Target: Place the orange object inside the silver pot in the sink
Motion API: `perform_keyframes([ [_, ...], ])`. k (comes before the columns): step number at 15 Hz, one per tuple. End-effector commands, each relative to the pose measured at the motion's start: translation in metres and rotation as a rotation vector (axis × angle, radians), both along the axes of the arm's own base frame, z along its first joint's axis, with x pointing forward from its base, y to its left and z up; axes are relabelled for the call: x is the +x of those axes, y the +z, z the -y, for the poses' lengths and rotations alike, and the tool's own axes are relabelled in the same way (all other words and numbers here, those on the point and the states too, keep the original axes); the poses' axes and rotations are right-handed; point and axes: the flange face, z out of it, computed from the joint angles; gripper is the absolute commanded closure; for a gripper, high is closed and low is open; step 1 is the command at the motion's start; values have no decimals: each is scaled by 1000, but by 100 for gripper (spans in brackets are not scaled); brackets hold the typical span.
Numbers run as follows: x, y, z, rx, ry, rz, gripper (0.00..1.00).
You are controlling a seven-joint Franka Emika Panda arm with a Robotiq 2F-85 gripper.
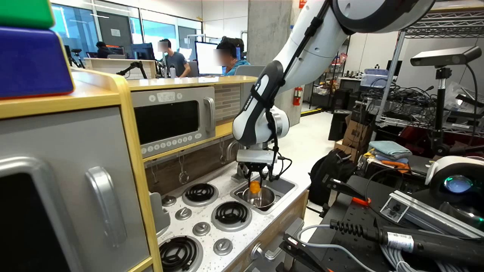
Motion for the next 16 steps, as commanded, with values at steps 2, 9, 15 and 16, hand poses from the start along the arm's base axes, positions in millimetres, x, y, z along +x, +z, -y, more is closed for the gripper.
perform_keyframes([
  [2, 12, -16, -14, -37, -69, -41, 81],
  [9, 3, -28, -4, -132, -115, -81, 81],
  [15, -2, -25, -13, -160, -68, -101, 17],
  [16, -5, -21, -17, -156, -54, -119, 9],
])
